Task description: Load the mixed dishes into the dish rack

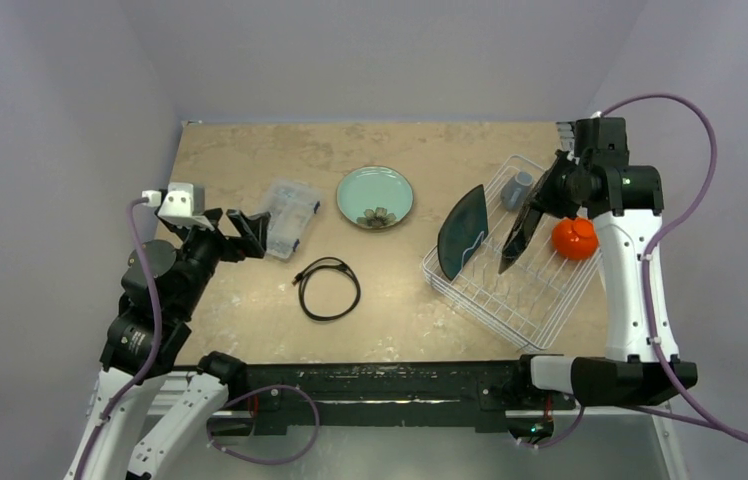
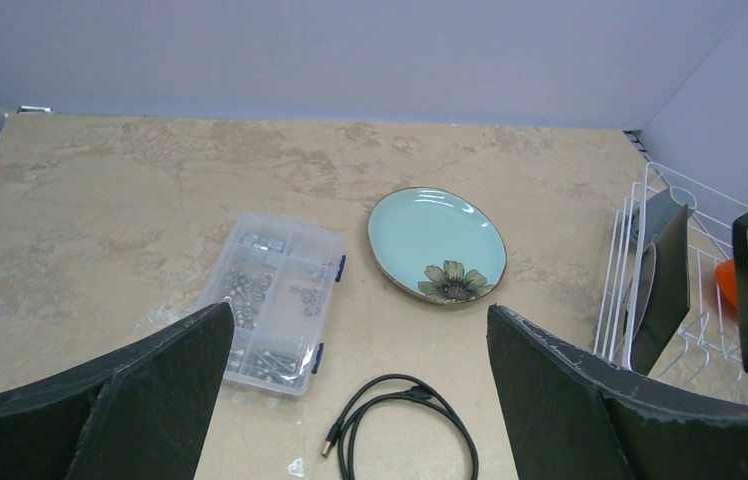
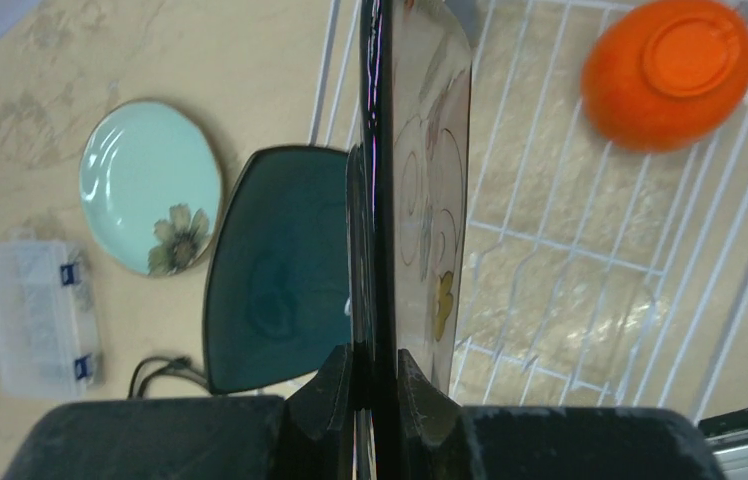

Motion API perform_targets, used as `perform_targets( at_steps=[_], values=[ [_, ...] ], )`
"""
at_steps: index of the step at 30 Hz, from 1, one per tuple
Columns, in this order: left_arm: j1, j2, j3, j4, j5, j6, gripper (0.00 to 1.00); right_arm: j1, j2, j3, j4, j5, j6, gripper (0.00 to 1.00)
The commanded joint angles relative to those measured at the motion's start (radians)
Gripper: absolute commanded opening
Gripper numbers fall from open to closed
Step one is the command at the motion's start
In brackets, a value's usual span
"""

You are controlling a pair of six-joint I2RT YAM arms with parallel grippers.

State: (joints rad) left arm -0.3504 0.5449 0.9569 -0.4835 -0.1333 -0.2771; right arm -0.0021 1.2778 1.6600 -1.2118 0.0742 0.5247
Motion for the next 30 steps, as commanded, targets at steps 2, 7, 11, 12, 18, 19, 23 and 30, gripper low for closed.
perform_targets(
  at_steps=[2, 7, 11, 12, 18, 19, 23, 30],
  values=[
    [-0.008, -0.006, -0.006, 0.054, -0.001, 0.0, 0.97, 0.005, -0.05, 0.028, 0.171, -0.192, 0.067, 0.0],
    [-0.012, -0.008, -0.007, 0.054, 0.005, -0.006, 0.97, 0.005, -0.04, -0.008, 0.11, -0.2, 0.172, 0.0],
    [-0.013, -0.01, -0.01, 0.056, 0.005, -0.008, 0.97, 0.005, -0.037, -0.026, 0.054, -0.139, 0.232, 0.0],
    [-0.014, -0.009, -0.01, 0.056, 0.004, -0.008, 0.97, 0.005, -0.045, -0.025, 0.048, -0.105, 0.248, 0.0],
    [-0.015, -0.002, -0.013, 0.054, 0.004, -0.01, 0.97, 0.004, -0.119, -0.059, 0.075, -0.006, 0.319, 0.0],
    [-0.015, -0.002, -0.013, 0.054, 0.006, -0.008, 0.97, 0.005, -0.116, -0.062, 0.068, -0.006, 0.317, 0.0],
    [-0.015, 0.0, -0.015, 0.054, 0.004, -0.009, 0.97, 0.005, -0.088, -0.072, 0.047, -0.026, 0.315, 0.0],
    [-0.015, 0.007, -0.017, 0.056, 0.004, -0.01, 0.97, 0.005, -0.101, -0.156, 0.119, -0.054, 0.307, 0.0]
  ],
)
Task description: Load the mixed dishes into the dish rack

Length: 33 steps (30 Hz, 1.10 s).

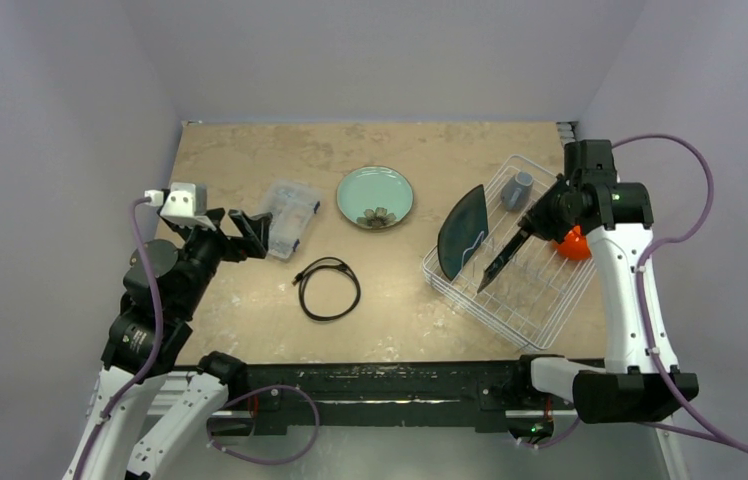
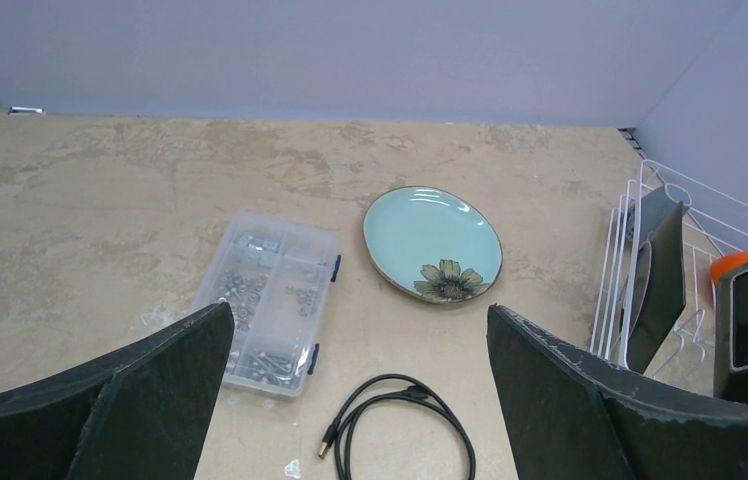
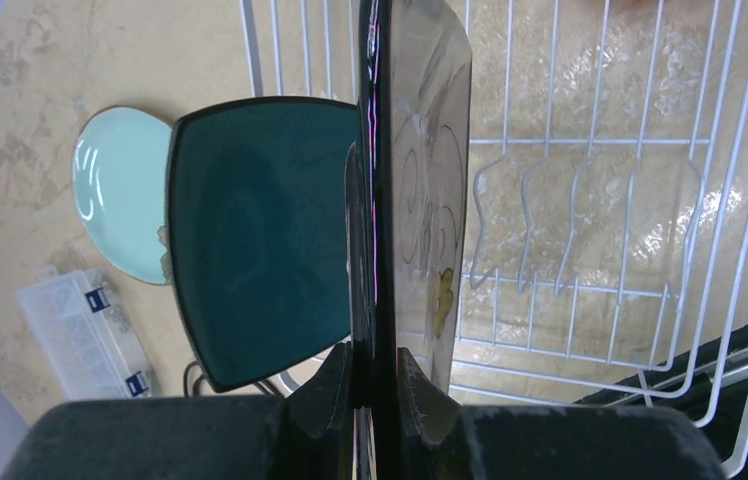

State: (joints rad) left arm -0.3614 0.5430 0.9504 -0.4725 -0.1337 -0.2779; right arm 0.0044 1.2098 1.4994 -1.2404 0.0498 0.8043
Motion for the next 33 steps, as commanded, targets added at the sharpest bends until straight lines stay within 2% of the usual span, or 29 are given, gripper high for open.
perform_targets(
  at_steps=[1, 20, 29, 33],
  values=[
    [-0.005, 0.01, -0.011, 0.046, 0.005, -0.009, 0.97, -0.002, -0.03, -0.001, 0.147, -0.027, 0.025, 0.0],
    [-0.005, 0.012, -0.013, 0.047, 0.02, -0.01, 0.97, -0.001, 0.024, -0.14, 0.194, -0.031, 0.042, 0.0],
    [-0.005, 0.018, -0.015, 0.048, 0.028, -0.012, 0.97, -0.001, 0.029, -0.17, 0.193, 0.079, 0.033, 0.0],
    [-0.005, 0.024, -0.015, 0.048, 0.027, -0.011, 0.97, -0.001, 0.022, -0.198, 0.223, 0.072, 0.012, 0.0]
  ],
)
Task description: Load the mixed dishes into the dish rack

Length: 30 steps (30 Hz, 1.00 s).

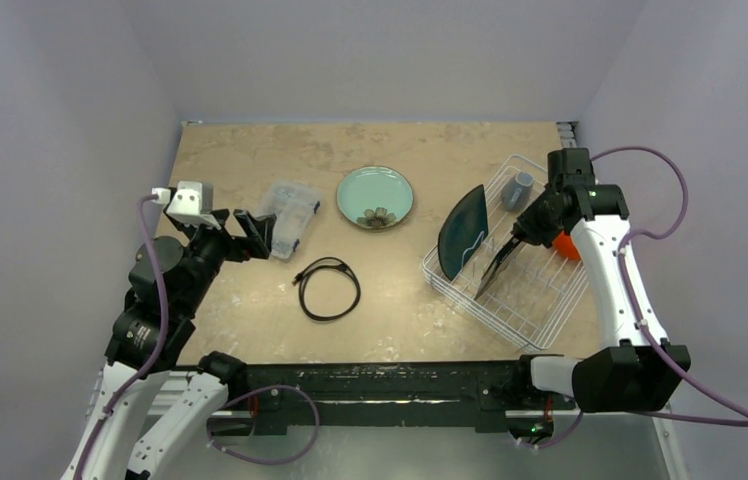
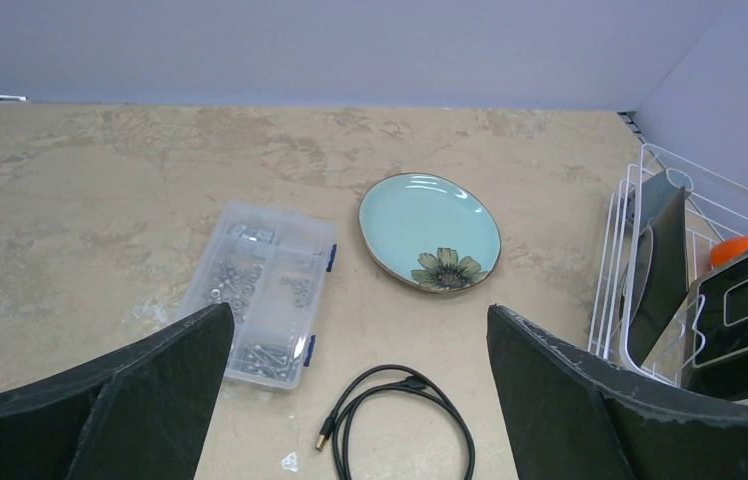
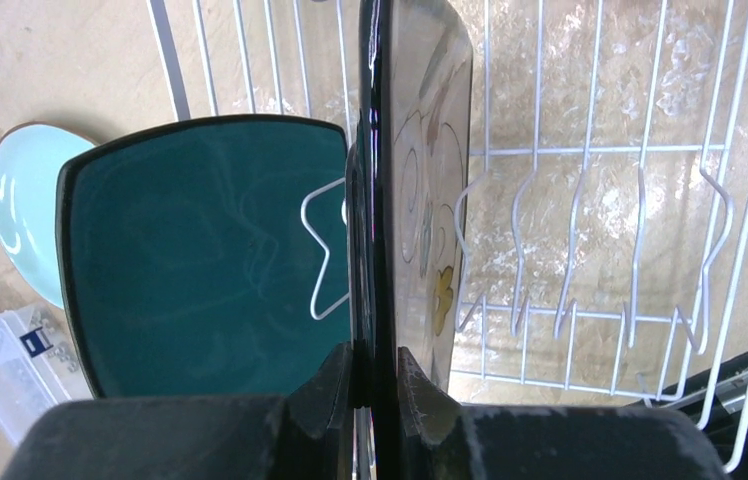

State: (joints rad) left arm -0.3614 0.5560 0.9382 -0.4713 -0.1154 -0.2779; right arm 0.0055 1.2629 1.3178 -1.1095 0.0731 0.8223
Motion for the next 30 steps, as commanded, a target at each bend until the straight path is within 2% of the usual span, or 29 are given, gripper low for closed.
perform_targets(
  at_steps=[1, 7, 17, 21, 23, 30],
  values=[
    [-0.005, 0.011, -0.003, 0.046, 0.008, -0.011, 0.97, -0.002, -0.032, -0.025, 0.1, 0.04, -0.011, 0.0],
    [-0.005, 0.009, -0.006, 0.048, 0.005, -0.009, 0.97, -0.002, -0.039, -0.068, 0.138, -0.006, -0.019, 0.0],
    [-0.005, 0.013, -0.007, 0.047, 0.002, -0.008, 0.97, -0.003, -0.105, -0.118, 0.234, -0.056, -0.041, 0.41],
    [-0.005, 0.017, -0.008, 0.047, -0.001, -0.007, 0.97, -0.002, -0.105, -0.118, 0.236, -0.06, -0.048, 0.49],
    [-0.005, 0.019, -0.009, 0.047, -0.003, -0.007, 0.97, -0.003, -0.106, -0.122, 0.24, -0.066, -0.05, 0.5],
    [-0.005, 0.018, -0.008, 0.046, -0.004, -0.007, 0.97, -0.002, -0.116, -0.11, 0.257, -0.088, -0.065, 0.65]
  ],
)
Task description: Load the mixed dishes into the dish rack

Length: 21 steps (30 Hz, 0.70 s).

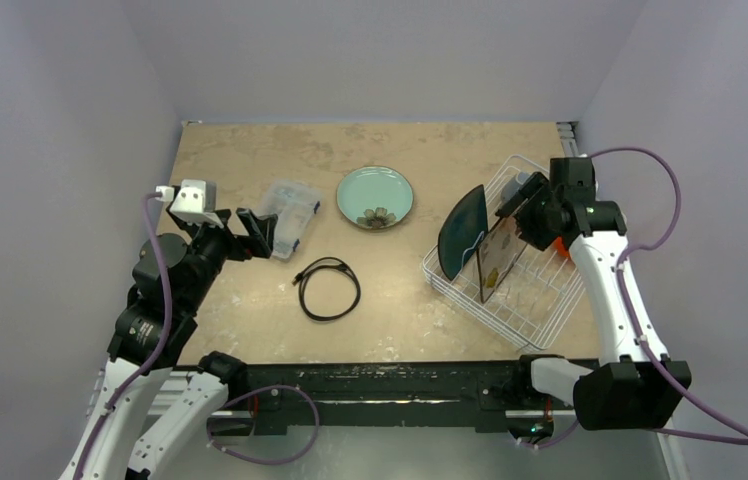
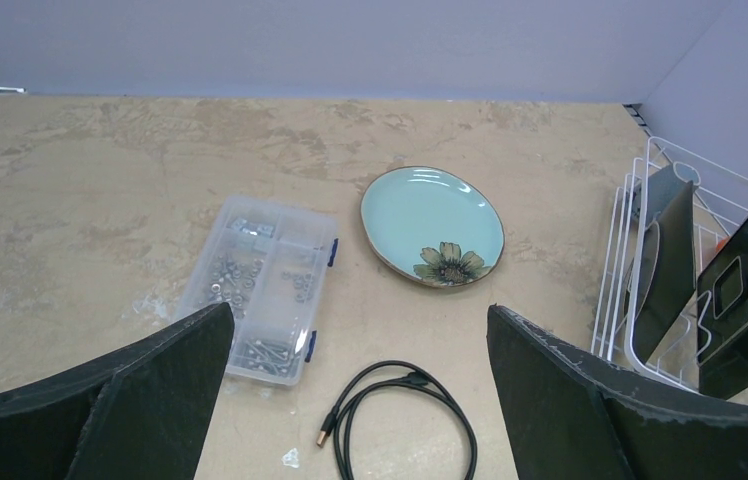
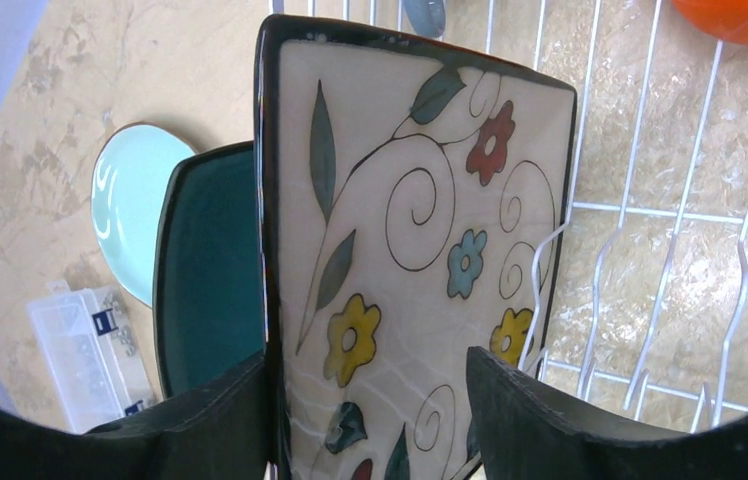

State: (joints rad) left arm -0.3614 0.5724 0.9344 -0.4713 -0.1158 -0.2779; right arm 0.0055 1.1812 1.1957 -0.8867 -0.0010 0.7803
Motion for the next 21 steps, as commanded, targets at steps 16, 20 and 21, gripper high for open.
perform_targets(
  at_steps=[16, 20, 21],
  values=[
    [-0.005, 0.043, -0.006, 0.043, -0.007, -0.003, 0.97, -0.002, -0.051, 0.091, 0.055, -0.086, -0.156, 0.99],
    [-0.005, 0.072, -0.006, 0.04, 0.0, -0.003, 0.97, -0.002, -0.094, 0.156, 0.057, -0.052, -0.233, 0.99],
    [-0.005, 0.083, -0.007, 0.04, 0.005, -0.003, 0.97, -0.002, -0.113, 0.161, 0.07, -0.051, -0.25, 0.99]
  ],
)
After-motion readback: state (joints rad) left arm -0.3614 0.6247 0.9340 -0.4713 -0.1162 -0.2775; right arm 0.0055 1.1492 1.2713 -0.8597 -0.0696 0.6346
